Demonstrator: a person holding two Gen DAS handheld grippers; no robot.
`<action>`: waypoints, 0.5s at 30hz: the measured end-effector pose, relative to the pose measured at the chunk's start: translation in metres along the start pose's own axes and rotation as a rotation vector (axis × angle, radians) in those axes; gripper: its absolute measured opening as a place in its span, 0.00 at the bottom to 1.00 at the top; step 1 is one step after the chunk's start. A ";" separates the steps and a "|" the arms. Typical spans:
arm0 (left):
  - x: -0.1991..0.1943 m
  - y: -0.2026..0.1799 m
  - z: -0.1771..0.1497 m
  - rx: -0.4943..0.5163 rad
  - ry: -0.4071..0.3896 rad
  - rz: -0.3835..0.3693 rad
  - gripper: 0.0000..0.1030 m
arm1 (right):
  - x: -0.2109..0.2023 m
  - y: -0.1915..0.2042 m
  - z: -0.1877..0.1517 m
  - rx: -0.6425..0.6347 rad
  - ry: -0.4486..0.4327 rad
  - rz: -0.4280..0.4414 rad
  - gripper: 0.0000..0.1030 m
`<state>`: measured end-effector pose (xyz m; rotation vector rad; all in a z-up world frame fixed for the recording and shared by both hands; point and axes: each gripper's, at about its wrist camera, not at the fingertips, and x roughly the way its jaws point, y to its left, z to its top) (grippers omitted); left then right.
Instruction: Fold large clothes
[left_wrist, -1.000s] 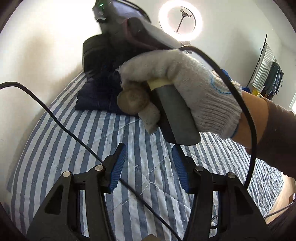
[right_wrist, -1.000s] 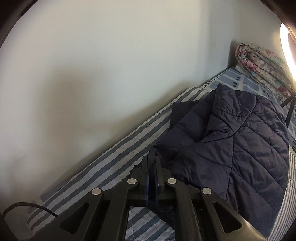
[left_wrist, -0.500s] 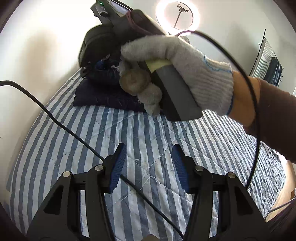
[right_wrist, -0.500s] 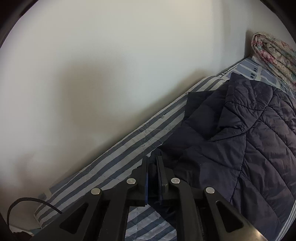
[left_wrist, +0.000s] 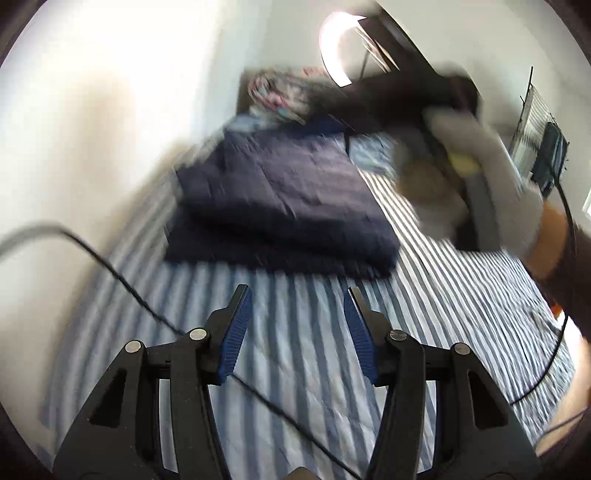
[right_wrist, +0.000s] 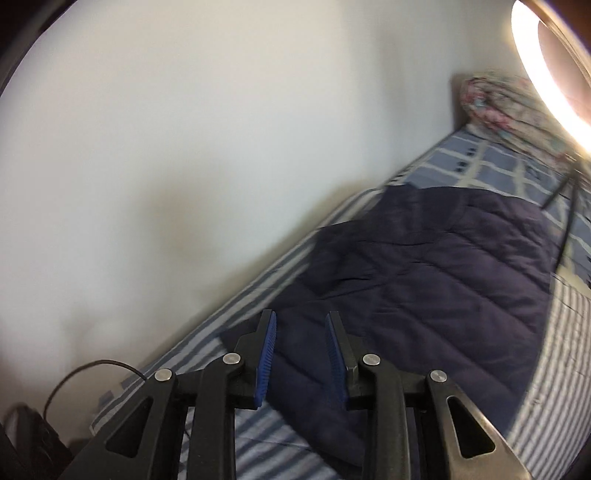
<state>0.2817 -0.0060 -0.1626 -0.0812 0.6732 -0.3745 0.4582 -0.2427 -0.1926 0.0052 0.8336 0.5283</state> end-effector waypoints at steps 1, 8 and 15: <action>0.001 0.001 0.007 0.008 -0.014 0.013 0.51 | -0.007 -0.011 -0.002 0.021 -0.011 -0.011 0.27; 0.046 0.005 0.077 0.082 -0.023 0.072 0.51 | -0.037 -0.103 -0.011 0.181 -0.084 -0.191 0.27; 0.119 0.018 0.115 0.133 0.092 0.179 0.51 | -0.021 -0.159 -0.004 0.262 -0.109 -0.323 0.27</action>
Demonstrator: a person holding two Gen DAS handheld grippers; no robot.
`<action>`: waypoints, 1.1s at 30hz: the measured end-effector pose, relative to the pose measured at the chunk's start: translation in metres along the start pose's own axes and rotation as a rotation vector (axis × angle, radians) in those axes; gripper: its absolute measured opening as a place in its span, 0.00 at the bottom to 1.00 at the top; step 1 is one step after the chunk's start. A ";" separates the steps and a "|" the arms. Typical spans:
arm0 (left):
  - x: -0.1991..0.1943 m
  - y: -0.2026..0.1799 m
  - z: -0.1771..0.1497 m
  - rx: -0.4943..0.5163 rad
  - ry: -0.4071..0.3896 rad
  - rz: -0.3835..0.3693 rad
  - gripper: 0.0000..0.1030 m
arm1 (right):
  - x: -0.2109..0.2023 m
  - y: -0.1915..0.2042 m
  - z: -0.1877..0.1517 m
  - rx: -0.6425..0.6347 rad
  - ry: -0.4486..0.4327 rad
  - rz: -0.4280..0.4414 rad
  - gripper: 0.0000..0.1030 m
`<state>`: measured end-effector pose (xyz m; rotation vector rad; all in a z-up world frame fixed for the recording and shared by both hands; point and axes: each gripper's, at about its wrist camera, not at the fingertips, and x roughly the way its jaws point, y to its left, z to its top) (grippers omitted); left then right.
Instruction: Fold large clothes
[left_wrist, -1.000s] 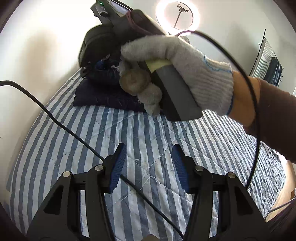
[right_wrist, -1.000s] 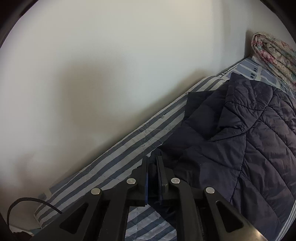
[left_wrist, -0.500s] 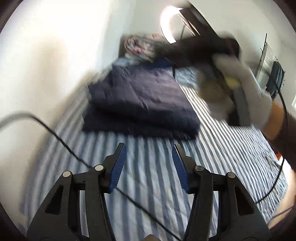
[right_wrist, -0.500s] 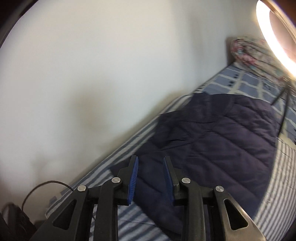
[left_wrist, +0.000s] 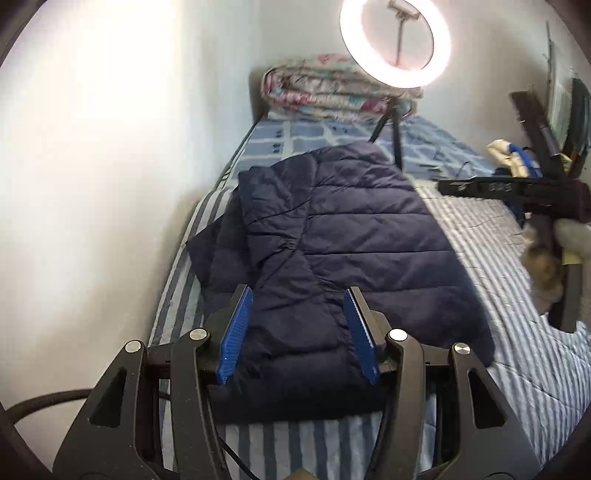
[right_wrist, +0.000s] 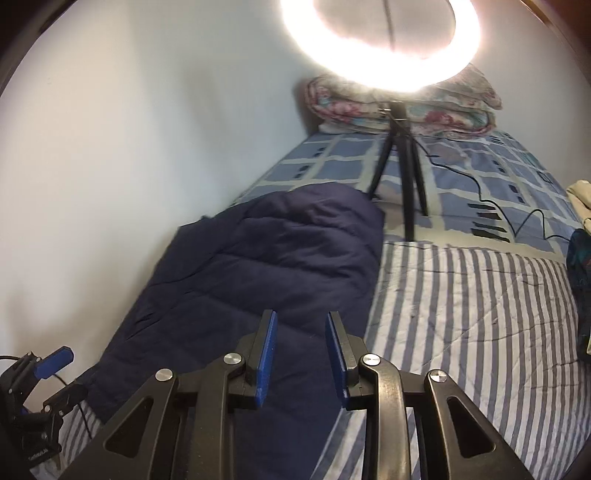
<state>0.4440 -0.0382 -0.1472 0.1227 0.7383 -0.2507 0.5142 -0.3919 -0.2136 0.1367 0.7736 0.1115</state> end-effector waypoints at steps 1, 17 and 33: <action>0.013 0.005 -0.001 0.009 0.023 0.040 0.51 | 0.006 -0.003 0.005 0.011 -0.009 -0.009 0.27; 0.066 0.031 -0.047 -0.024 0.128 0.081 0.52 | 0.108 0.025 0.062 -0.106 -0.042 -0.095 0.27; 0.064 0.033 -0.048 -0.032 0.119 0.065 0.52 | 0.148 0.046 0.047 -0.234 0.135 -0.184 0.31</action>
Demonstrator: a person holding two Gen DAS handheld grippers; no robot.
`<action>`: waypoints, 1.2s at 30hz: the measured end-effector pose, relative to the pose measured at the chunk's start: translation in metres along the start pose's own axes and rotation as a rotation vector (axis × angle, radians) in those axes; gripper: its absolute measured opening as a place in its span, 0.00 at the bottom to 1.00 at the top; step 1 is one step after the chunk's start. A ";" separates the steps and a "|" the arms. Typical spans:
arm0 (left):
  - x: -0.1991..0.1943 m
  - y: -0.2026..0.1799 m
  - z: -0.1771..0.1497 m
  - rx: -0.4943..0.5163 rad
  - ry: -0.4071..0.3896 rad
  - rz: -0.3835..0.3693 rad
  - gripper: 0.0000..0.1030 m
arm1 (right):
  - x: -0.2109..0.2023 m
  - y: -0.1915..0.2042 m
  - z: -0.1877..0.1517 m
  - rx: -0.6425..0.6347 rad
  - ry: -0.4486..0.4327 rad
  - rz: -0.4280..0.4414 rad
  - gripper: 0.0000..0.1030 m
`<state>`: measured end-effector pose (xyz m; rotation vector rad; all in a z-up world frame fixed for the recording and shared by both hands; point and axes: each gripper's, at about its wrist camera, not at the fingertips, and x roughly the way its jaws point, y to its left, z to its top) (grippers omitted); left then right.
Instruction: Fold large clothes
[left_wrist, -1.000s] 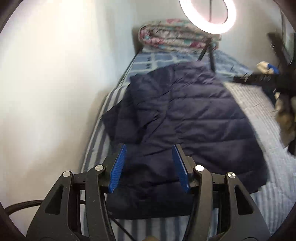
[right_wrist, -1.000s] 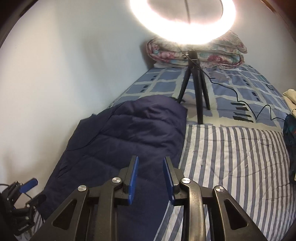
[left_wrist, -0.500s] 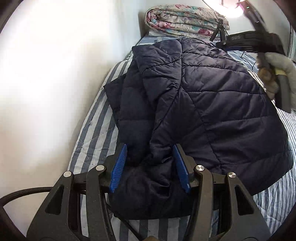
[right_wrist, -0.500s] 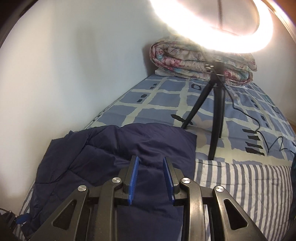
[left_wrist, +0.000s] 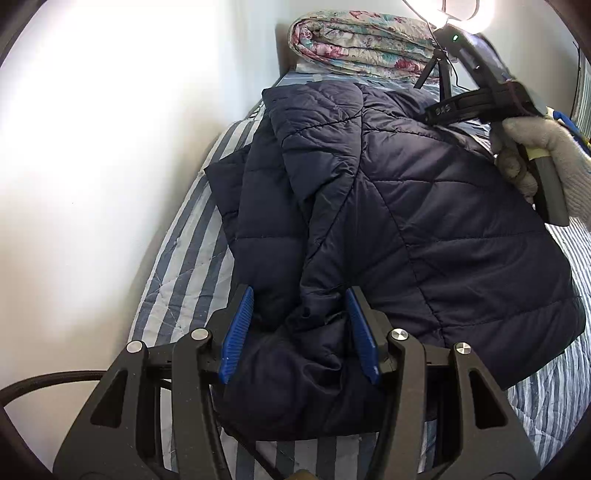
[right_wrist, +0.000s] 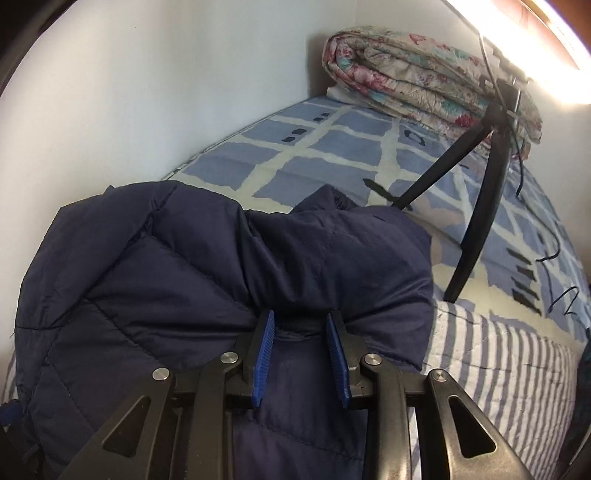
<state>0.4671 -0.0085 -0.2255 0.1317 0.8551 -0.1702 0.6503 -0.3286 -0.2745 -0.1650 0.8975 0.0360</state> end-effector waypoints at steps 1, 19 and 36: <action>0.000 0.000 0.000 -0.001 -0.001 -0.002 0.52 | -0.007 -0.002 0.000 0.006 -0.011 0.003 0.38; -0.026 0.038 -0.001 -0.182 0.019 -0.141 0.70 | -0.112 -0.065 -0.181 0.342 0.089 0.566 0.83; -0.012 0.029 -0.009 -0.153 0.106 -0.141 0.47 | -0.121 -0.024 -0.206 0.368 0.215 0.664 0.27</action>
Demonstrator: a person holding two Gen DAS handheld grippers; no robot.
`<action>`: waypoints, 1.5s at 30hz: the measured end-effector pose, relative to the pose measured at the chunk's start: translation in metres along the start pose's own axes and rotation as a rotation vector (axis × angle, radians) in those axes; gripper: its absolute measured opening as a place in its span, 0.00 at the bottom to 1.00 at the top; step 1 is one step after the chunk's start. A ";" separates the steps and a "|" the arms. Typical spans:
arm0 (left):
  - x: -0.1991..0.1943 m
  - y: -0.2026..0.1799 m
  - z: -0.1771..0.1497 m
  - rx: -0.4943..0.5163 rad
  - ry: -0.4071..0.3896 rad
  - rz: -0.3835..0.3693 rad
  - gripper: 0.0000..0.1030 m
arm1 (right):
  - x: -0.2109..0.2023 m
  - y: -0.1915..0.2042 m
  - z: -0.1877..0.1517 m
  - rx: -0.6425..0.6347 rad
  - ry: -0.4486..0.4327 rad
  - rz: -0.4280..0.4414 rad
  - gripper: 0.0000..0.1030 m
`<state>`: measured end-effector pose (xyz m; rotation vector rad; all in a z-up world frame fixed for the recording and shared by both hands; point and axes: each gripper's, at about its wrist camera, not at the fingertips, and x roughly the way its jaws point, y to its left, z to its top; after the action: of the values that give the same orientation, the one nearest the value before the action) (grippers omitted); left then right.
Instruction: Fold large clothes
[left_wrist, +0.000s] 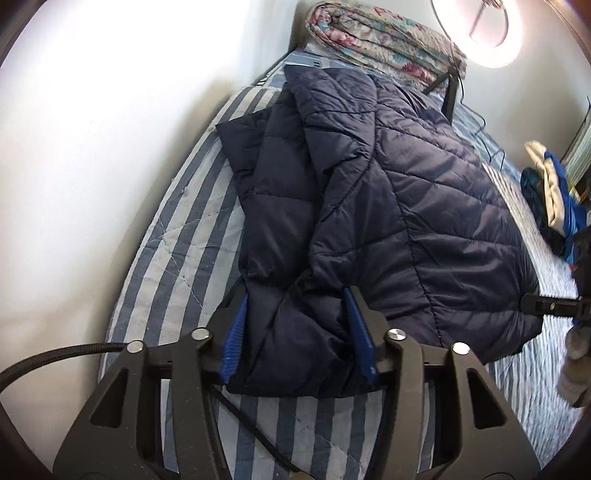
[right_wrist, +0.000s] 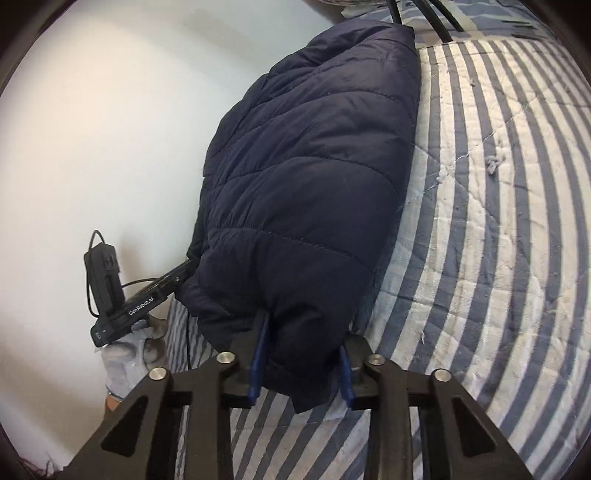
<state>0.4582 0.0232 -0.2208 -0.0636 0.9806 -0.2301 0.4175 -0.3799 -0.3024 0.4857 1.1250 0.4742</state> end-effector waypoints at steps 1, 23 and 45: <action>-0.003 -0.004 -0.002 0.013 0.009 0.009 0.47 | -0.004 0.002 -0.001 -0.003 0.001 -0.025 0.25; -0.114 -0.121 -0.127 0.225 0.160 -0.097 0.46 | -0.171 0.012 -0.185 -0.004 0.051 -0.360 0.21; -0.093 -0.069 -0.152 -0.365 0.316 -0.461 0.76 | -0.255 0.030 -0.242 -0.069 -0.161 -0.637 0.49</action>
<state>0.2712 -0.0161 -0.2185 -0.6066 1.3072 -0.4918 0.0986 -0.4740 -0.1841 0.0849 1.0365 -0.0821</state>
